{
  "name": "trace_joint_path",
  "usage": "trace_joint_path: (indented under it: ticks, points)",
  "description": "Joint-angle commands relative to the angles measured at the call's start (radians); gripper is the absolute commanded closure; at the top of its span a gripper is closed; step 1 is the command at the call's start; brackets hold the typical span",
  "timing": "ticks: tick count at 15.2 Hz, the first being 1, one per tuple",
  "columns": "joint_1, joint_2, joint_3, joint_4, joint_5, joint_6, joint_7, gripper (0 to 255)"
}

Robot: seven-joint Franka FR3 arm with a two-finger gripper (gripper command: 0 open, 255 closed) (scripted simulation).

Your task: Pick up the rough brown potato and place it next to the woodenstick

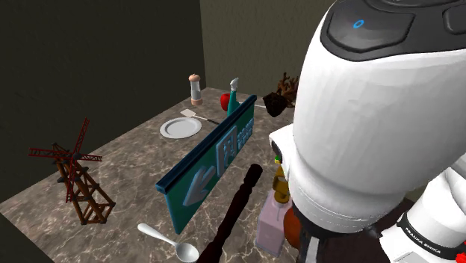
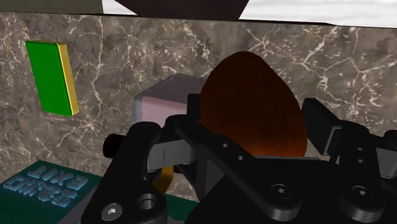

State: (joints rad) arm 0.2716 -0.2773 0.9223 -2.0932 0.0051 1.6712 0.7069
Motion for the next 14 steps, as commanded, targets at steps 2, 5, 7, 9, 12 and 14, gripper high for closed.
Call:
trace_joint_path:
  ticks: [2, 5, 7, 9, 12, 14]
  points:
    - [-0.016, 0.128, 0.104, 0.096, -0.062, -0.023, 0.128, 255]
    - [0.002, 0.318, 0.203, 0.21, -0.185, -0.068, 0.294, 255]
    - [0.096, 0.508, 0.231, 0.326, -0.317, -0.131, 0.442, 255]
    - [0.116, 0.505, 0.204, 0.304, -0.314, -0.104, 0.442, 255]
    - [0.121, 0.518, 0.198, 0.273, -0.325, -0.069, 0.454, 255]
    - [0.124, 0.528, 0.193, 0.254, -0.335, -0.046, 0.463, 255]
